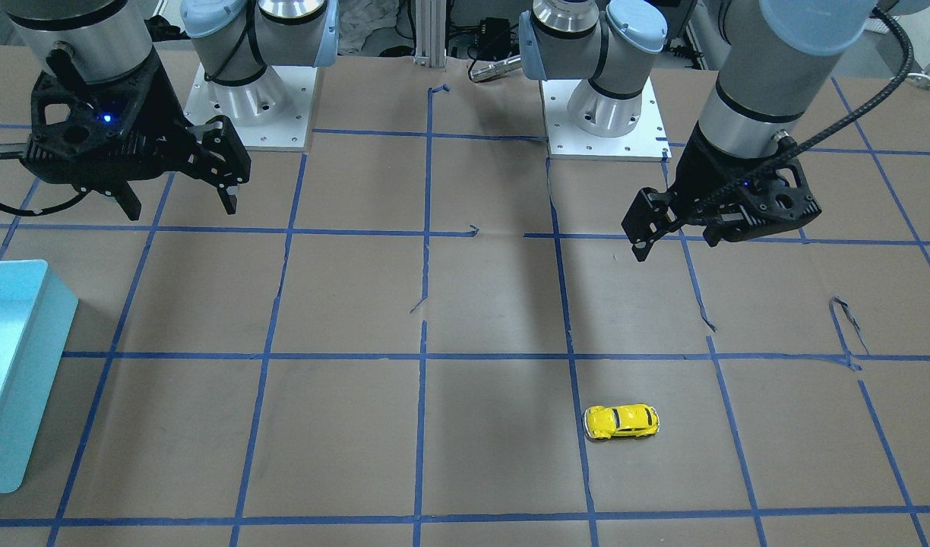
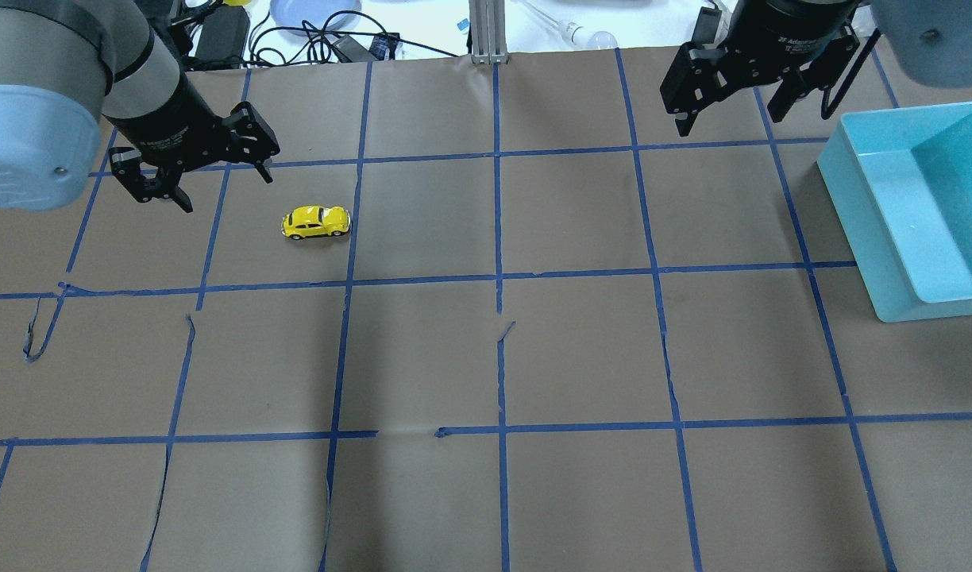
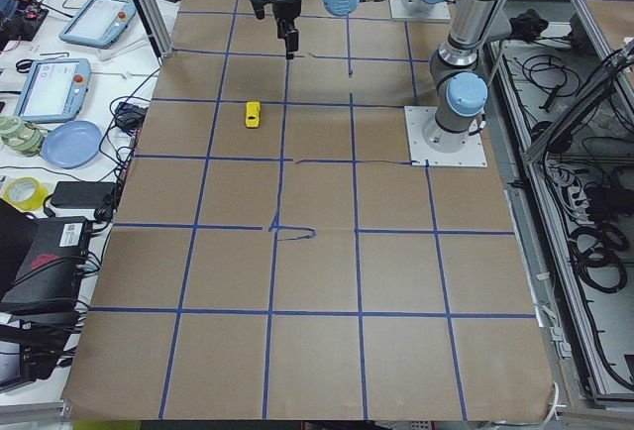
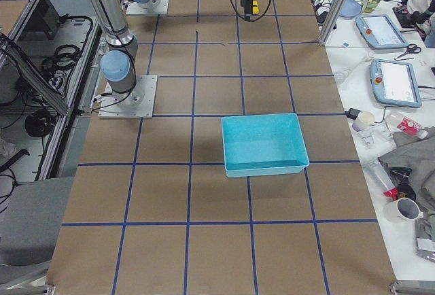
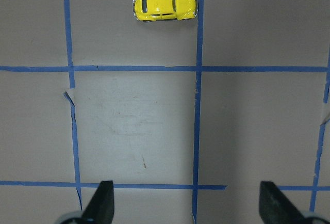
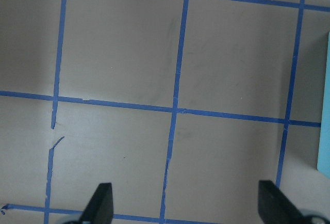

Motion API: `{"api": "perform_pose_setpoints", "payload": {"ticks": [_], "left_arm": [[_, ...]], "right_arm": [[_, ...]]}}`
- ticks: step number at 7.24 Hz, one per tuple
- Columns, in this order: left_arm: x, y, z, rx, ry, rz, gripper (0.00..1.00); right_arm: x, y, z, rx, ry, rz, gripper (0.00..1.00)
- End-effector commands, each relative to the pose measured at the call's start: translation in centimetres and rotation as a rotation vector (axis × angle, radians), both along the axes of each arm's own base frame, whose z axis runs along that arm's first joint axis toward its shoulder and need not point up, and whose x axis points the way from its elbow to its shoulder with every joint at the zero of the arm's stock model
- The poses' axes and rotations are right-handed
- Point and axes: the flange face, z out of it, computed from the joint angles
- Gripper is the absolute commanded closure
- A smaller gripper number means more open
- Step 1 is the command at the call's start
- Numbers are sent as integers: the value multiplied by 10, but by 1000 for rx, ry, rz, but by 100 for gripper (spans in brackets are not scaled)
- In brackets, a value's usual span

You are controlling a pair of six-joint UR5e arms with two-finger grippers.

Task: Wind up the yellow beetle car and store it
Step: 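Lower the left gripper down onto the yellow beetle car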

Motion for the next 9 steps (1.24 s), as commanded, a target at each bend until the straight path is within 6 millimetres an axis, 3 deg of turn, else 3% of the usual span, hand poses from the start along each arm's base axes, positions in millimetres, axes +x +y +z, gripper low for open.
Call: {"api": "perform_pose_setpoints", "payload": {"ticks": [1, 4, 7, 9], "left_arm": [[9, -20, -30, 18, 19, 350, 0], [16, -51, -72, -6, 37, 751, 0], [19, -95, -133, -65, 74, 911, 0], [20, -105, -173, -5, 56, 925, 0]], "right_arm": [[0, 0, 0, 0, -1, 0, 0], [0, 0, 0, 0, 0, 0, 0], [0, 0, 0, 0, 0, 0, 0], [0, 0, 0, 0, 0, 0, 0]]}}
